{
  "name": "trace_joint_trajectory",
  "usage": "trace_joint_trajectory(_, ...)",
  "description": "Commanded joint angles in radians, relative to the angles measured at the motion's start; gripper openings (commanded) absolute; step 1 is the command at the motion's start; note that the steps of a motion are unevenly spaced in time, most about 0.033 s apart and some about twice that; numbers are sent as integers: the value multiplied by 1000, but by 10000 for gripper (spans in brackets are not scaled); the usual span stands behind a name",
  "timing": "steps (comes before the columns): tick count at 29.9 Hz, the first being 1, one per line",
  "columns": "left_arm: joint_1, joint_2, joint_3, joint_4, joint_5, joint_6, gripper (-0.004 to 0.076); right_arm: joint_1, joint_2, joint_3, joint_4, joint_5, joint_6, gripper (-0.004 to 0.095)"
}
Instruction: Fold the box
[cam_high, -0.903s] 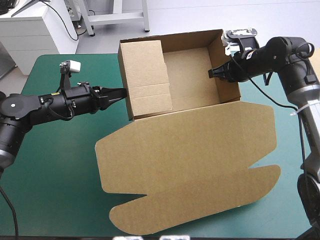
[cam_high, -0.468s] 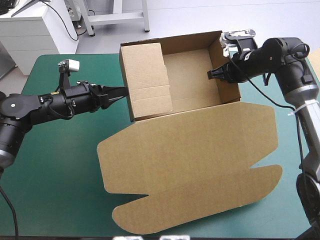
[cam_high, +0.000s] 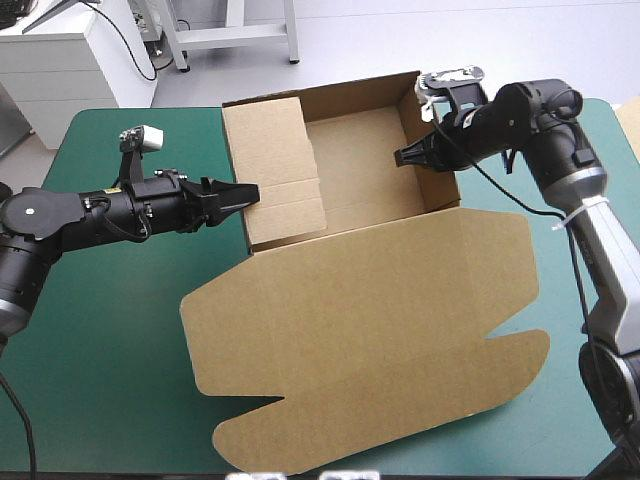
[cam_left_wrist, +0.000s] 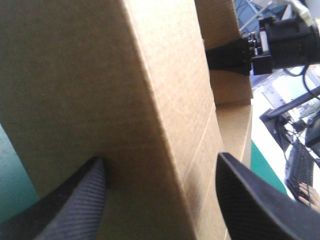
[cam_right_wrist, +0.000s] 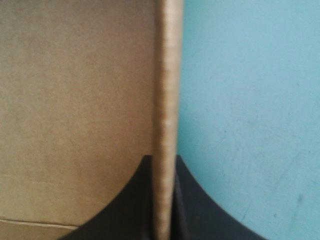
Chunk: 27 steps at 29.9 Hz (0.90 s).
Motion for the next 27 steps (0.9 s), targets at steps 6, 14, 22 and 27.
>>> trace_joint_trajectory(6, -14, -26, -27, 218, -88, -193, 456, 151, -37, -27, -76, -120, 87, -15)
trace_joint_trajectory(14, -33, -26, -27, 446, -145, -354, 456, 278, -32, -27, -140, -178, 181, -15)
trace_joint_trajectory(22, -33, -26, -27, 581, -174, -511, 340, 343, -32, -27, -144, -201, 215, -15)
trace_joint_trajectory(27, -33, -26, -27, 636, -181, -532, 180, 349, -32, -27, -128, -182, 215, -15)
